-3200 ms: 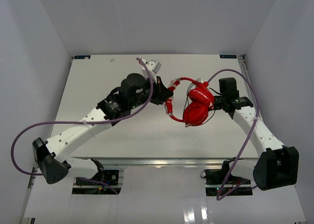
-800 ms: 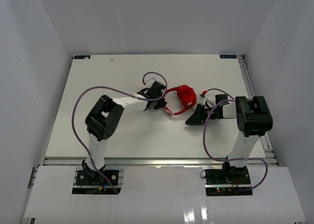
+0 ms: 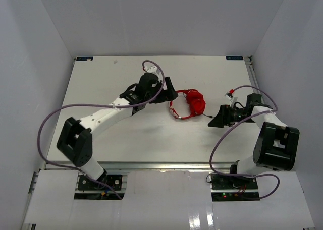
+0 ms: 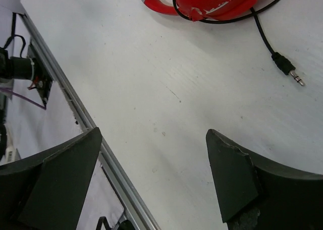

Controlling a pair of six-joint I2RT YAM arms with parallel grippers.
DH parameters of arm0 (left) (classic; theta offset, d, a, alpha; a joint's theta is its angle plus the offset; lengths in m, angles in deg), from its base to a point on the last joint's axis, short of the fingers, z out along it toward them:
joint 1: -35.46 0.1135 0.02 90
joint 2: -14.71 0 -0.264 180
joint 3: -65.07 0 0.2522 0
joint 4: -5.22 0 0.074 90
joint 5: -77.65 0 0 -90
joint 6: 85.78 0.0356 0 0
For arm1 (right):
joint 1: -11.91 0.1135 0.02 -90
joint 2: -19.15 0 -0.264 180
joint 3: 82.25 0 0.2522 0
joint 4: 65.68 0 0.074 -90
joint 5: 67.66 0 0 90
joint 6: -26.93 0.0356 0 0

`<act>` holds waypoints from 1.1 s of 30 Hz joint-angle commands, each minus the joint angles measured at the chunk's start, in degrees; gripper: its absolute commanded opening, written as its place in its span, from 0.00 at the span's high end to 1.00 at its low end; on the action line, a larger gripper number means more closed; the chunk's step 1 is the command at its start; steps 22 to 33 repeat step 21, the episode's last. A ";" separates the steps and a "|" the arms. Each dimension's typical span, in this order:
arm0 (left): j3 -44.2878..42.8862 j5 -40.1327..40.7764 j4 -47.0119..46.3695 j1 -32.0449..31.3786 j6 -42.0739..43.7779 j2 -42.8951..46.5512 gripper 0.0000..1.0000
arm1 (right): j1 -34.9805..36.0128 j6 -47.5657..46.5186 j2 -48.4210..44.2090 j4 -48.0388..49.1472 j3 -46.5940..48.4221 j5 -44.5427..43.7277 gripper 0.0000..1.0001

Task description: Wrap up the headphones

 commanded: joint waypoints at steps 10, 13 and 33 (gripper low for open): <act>28.89 -10.66 -2.70 -0.55 11.57 51.03 0.02 | -0.05 2.86 -38.17 1.75 2.61 -25.20 0.10; 30.57 -10.58 -0.36 -0.64 11.02 56.34 0.02 | -0.10 5.70 -47.64 7.35 -0.19 -31.19 0.10; 33.26 -13.22 2.78 -0.64 9.38 59.86 0.02 | -0.10 10.90 -54.86 5.70 -1.46 -36.02 0.10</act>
